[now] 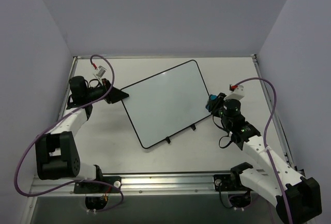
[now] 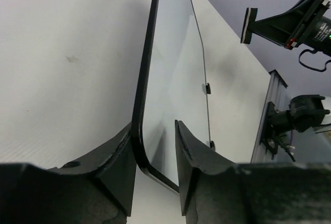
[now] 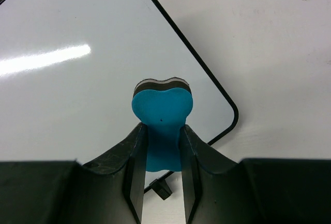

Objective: Erase the whiteboard

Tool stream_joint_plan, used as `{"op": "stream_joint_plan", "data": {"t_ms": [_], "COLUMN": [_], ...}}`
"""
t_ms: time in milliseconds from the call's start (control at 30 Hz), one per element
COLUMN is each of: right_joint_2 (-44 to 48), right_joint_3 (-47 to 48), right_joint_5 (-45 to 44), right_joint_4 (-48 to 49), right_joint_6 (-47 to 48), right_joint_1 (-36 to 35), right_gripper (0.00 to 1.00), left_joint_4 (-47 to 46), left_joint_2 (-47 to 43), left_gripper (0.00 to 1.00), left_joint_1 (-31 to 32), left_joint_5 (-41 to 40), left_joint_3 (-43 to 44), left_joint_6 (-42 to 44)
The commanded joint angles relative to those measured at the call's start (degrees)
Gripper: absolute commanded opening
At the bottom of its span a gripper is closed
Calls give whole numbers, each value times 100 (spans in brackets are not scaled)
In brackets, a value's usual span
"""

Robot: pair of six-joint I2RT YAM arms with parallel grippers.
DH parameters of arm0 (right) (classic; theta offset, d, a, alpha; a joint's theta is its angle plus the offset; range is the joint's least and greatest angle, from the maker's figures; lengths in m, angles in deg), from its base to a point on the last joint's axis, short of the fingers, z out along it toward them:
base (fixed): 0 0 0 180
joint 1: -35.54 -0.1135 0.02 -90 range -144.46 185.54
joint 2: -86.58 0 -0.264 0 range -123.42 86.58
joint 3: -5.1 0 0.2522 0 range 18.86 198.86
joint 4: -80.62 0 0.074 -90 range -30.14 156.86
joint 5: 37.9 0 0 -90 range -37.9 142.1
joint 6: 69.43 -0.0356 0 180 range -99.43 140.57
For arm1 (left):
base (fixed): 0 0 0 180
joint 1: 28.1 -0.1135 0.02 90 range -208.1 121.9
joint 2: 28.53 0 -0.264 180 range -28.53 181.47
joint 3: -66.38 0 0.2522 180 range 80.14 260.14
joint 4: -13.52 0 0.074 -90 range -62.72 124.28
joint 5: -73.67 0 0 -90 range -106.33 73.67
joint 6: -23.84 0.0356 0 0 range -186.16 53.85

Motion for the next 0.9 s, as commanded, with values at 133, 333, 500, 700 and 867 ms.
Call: {"op": "stream_joint_plan", "data": {"t_ms": [133,333,500,700,867], "right_joint_2": [75,93,49,101,-48], "right_joint_3": [-42,-60,-42,-51,54], "right_joint_5": [49,66,102,110,93], "right_joint_4": [225,225,243,216,85], "right_joint_6": [89,98,98,115,133], "right_joint_1": [51,51,51,60,60], "right_gripper": [0,0,0,0,0], "left_joint_4": [144,301,390,627,1354], "left_joint_2": [-143,-335,-494,-573,-915], "left_gripper": [48,60,97,94,94], "left_joint_1": [-10,-1,16,60,43], "left_joint_5": [-294,-627,-909,-1076,-1866], "left_joint_3": [43,0,-53,-9,131], "left_joint_6": [812,952,987,1101,1444]}}
